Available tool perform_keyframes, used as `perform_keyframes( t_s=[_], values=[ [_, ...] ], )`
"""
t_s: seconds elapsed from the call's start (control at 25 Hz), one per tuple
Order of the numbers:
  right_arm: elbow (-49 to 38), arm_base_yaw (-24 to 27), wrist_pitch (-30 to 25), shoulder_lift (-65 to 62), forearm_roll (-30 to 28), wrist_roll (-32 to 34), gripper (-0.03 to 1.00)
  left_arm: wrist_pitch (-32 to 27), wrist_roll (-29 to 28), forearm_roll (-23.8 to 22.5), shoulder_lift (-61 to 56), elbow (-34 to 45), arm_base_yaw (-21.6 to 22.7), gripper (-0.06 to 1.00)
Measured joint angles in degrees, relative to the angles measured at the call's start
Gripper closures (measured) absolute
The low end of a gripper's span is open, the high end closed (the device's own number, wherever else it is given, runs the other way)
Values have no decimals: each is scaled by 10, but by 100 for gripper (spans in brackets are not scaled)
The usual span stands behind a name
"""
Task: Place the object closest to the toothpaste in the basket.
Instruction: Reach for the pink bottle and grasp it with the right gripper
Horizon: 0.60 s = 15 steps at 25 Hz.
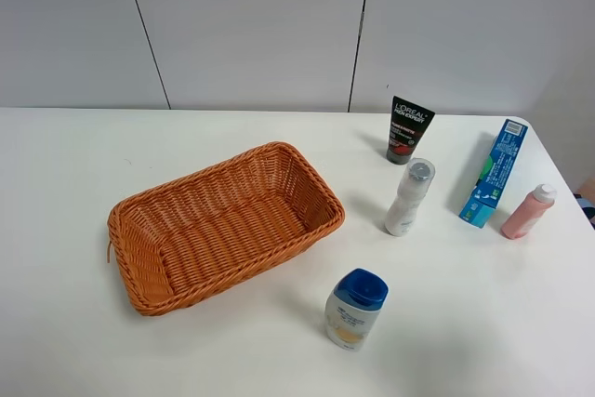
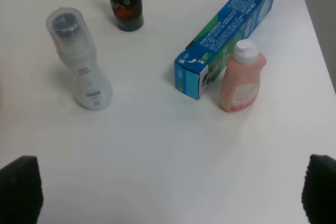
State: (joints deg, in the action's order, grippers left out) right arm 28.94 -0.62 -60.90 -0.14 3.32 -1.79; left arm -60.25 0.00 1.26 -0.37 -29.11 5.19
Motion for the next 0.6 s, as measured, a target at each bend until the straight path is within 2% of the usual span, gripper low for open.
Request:
perform_keyframes(
  t_s=[0.6],
  values=[
    [0,0,0,0,0,2,-3,0,0,0,0,0,0,-5]
  ],
)
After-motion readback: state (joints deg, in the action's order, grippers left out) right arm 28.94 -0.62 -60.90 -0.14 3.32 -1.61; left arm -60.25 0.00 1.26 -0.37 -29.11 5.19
